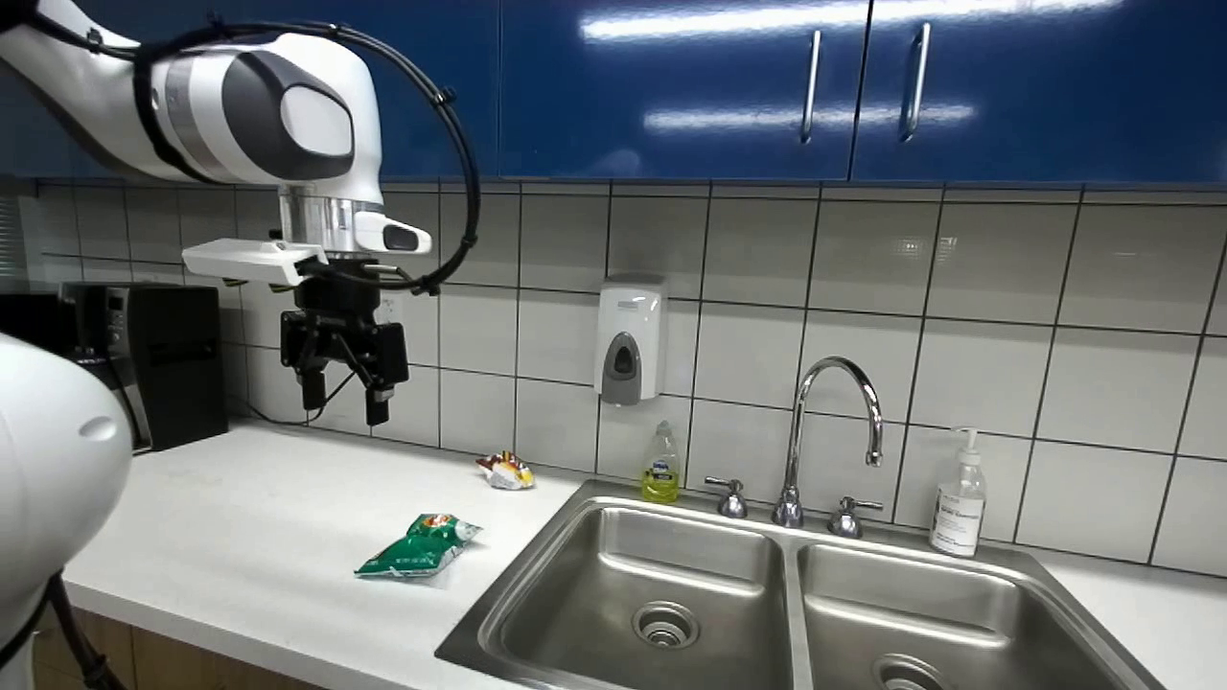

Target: Put the green packet in the sink on the left.

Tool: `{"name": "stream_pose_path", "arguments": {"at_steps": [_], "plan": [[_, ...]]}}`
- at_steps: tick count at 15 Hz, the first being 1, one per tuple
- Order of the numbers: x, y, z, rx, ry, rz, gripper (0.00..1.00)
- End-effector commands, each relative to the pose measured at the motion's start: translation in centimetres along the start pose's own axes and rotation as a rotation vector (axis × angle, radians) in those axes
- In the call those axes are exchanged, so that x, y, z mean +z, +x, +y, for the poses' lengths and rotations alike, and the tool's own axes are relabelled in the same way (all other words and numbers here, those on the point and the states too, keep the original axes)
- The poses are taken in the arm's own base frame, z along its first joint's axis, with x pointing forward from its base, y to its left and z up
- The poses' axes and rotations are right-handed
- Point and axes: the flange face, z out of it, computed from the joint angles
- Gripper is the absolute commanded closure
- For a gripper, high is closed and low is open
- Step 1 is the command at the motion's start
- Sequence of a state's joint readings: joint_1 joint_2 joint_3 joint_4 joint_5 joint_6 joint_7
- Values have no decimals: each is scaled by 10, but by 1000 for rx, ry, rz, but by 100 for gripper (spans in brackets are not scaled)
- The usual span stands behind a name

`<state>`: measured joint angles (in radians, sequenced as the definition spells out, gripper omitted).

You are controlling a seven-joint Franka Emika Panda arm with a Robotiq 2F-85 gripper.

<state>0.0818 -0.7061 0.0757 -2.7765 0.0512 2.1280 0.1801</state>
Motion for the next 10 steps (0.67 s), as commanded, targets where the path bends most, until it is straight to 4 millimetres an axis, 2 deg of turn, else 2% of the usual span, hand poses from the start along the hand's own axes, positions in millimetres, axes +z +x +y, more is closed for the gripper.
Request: {"name": "stream_pose_path", "arguments": {"at_steps": [1, 10], "plan": [[27, 16, -16, -48, 12, 18, 0], [120, 43, -40, -112, -16, -16, 0]]}}
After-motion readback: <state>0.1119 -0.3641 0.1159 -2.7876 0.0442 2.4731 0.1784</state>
